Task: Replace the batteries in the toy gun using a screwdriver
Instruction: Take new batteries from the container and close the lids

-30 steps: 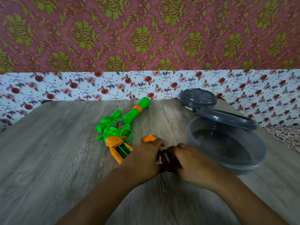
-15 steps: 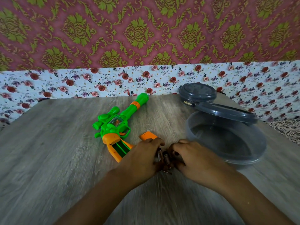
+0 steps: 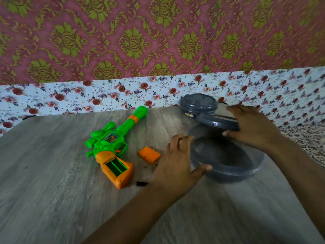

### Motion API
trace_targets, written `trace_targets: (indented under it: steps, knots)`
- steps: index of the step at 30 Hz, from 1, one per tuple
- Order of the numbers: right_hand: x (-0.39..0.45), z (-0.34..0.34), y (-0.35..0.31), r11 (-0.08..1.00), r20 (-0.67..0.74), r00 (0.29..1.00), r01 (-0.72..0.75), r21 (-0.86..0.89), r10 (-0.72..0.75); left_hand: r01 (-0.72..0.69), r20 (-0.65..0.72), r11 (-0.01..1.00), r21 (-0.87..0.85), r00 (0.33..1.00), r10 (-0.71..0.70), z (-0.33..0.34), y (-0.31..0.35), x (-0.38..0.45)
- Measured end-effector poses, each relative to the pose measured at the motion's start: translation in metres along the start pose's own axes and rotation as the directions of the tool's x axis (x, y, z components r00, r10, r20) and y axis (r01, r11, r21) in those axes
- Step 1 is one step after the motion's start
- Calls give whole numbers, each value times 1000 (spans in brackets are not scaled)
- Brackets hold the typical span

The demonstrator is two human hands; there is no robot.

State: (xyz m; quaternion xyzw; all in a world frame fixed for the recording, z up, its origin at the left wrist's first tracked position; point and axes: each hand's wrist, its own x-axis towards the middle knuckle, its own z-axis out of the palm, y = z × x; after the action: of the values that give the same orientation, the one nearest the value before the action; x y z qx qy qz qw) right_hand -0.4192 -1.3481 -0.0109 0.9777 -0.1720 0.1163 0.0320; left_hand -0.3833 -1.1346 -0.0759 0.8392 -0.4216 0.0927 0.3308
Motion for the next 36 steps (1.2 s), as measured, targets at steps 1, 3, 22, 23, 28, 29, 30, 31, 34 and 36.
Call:
trace_targets:
  steps: [1,3,22,23,28,29,30,31,34,36]
  knots:
    - [3,4,5,1000,29,1000,-9,-29,10,12,-3,1000,-5,1000,-12,4,4,3]
    - [6,12,9,999,44,999,4,-48,-2,28,9,1000,-14,1000,-28,11,9,7]
    - [-76,2,-20,971,-141,964,213,-109,-227,23,-59,997,-80,998,-28,21,9,3]
    - [-78,3,-21,970,-126,964,222,-100,-234,19,-51,997,-76,998,-23,21,8,2]
    - [-80,0,-17,965,-121,959,262,23,-258,11,49,1000,16,999,-12,17,4,2]
    - [-80,-1,-14,963,-80,965,256,87,-249,2,67,999,39,998,-5,16,3,3]
    - [-80,-2,-10,961,-5,970,242,132,-243,-7,78,999,50,997,3,16,2,4]
    - [-80,-2,-7,964,73,968,229,136,-240,-18,84,998,57,996,13,15,1,4]
    - [-80,4,-5,980,272,942,200,22,-198,-103,96,988,118,991,92,14,0,4]
    - [-80,9,-6,980,261,947,198,-22,-185,-148,93,976,157,987,135,14,0,5]
